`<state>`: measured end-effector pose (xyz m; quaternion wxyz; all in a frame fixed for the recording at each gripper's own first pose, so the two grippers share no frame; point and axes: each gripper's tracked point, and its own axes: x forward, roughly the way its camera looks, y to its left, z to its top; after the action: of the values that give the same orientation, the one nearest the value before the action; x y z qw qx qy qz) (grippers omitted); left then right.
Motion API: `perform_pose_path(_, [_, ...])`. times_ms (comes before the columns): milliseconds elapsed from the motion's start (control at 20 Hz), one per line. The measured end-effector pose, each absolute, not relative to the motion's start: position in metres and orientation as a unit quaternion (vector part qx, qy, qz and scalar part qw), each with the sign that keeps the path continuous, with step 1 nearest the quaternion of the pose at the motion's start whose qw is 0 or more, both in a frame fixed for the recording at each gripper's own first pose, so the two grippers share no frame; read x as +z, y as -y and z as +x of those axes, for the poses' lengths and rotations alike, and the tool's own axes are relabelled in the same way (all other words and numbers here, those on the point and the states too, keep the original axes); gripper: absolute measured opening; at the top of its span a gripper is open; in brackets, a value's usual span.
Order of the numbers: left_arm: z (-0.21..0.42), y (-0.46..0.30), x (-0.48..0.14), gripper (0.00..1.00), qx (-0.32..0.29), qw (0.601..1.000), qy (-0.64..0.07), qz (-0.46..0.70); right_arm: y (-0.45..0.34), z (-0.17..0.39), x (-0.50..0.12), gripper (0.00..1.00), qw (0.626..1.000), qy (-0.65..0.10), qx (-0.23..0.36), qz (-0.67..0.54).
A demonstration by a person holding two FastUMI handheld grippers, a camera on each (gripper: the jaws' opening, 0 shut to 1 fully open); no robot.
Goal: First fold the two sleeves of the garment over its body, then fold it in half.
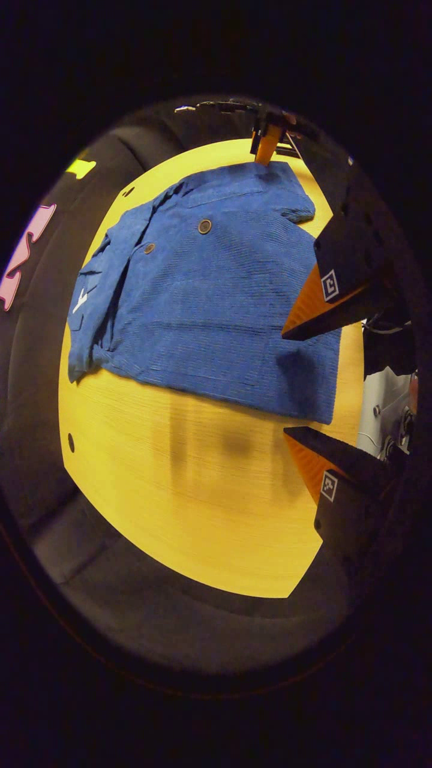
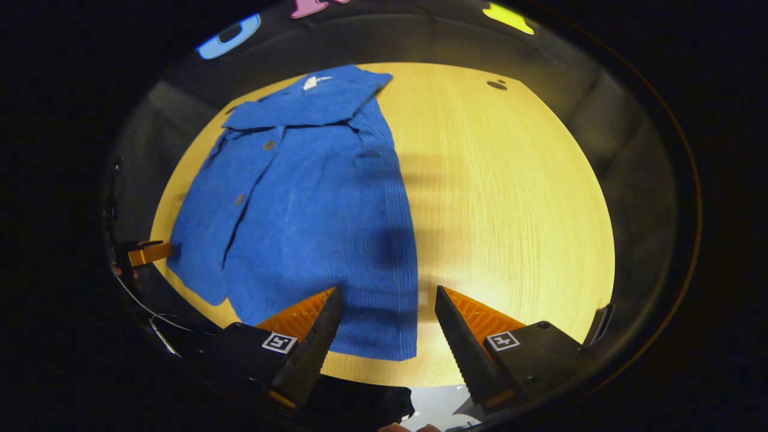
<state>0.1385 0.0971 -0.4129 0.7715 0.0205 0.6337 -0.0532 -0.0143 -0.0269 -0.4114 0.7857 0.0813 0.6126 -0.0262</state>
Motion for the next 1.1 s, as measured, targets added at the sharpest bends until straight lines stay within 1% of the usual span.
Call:
perform_pose_path(100, [0.124, -0.107, -0.427, 0.85, -0.043, 0.758, -0.65, 0.036, 0.029, -0.021, -0.416, 0.99, 0.777, -0.623, -0.036, 0.087])
perform_pose_path(250, [0.127, -0.112, -0.437, 0.86, -0.045, 0.758, -0.649, 0.049, 0.033, -0.03, -0.422, 0.99, 0.771, -0.63, -0.047, 0.08])
perform_pose_path(400, [0.124, -0.113, -0.435, 0.85, -0.045, 0.751, -0.657, 0.045, 0.035, -0.038, -0.429, 0.99, 0.761, -0.642, -0.061, 0.077])
perform_pose_path(450, [0.124, -0.113, -0.436, 0.82, -0.047, 0.751, -0.657, 0.041, 0.035, -0.036, -0.429, 1.0, 0.764, -0.638, -0.064, 0.075])
perform_pose_path(500, [0.124, -0.112, -0.435, 0.86, -0.048, 0.751, -0.658, 0.04, 0.034, -0.036, -0.427, 0.92, 0.762, -0.64, -0.067, 0.075])
perform_pose_path(550, [0.123, -0.113, -0.435, 0.85, -0.048, 0.749, -0.659, 0.042, 0.033, -0.036, -0.428, 0.99, 0.762, -0.639, -0.073, 0.079])
perform_pose_path(650, [0.123, -0.11, -0.434, 0.86, -0.047, 0.747, -0.662, 0.043, 0.031, -0.037, -0.429, 0.98, 0.759, -0.641, -0.081, 0.084])
perform_pose_path(700, [0.122, -0.106, -0.434, 0.83, -0.048, 0.744, -0.665, 0.04, 0.03, -0.039, -0.429, 0.98, 0.757, -0.643, -0.082, 0.084])
perform_pose_path(750, [0.12, -0.1, -0.434, 0.77, -0.048, 0.743, -0.667, 0.039, 0.029, -0.039, -0.428, 0.97, 0.755, -0.645, -0.085, 0.086])
perform_pose_path(800, [0.123, -0.092, -0.435, 0.64, -0.058, 0.744, -0.664, 0.038, 0.026, -0.042, -0.429, 0.98, 0.749, -0.65, -0.088, 0.092])
perform_pose_path(850, [0.123, -0.083, -0.436, 0.45, -0.069, 0.749, -0.659, 0.031, 0.022, -0.044, -0.428, 0.83, 0.743, -0.657, -0.084, 0.097])
perform_pose_path(900, [0.124, -0.082, -0.437, 0.26, -0.07, 0.747, -0.66, 0.037, 0.013, -0.04, -0.428, 0.78, 0.748, -0.65, -0.078, 0.105])
perform_pose_path(950, [0.123, -0.085, -0.436, 0.07, -0.079, 0.746, -0.66, 0.046, 0.006, -0.035, -0.429, 0.53, 0.751, -0.647, -0.08, 0.105])
perform_pose_path(1000, [0.126, -0.083, -0.431, 0.06, -0.087, 0.745, -0.66, 0.043, 0.003, -0.031, -0.428, 0.28, 0.752, -0.649, -0.068, 0.09])
perform_pose_path(1050, [0.121, -0.08, -0.432, 0.03, -0.088, 0.74, -0.666, 0.027, -0.004, -0.029, -0.432, 0.02, 0.747, -0.655, -0.057, 0.095])
perform_pose_path(1100, [0.118, -0.076, -0.43, 0.0, -0.093, 0.734, -0.672, 0.008, -0.009, -0.031, -0.426, 0.01, 0.745, -0.656, -0.055, 0.109])
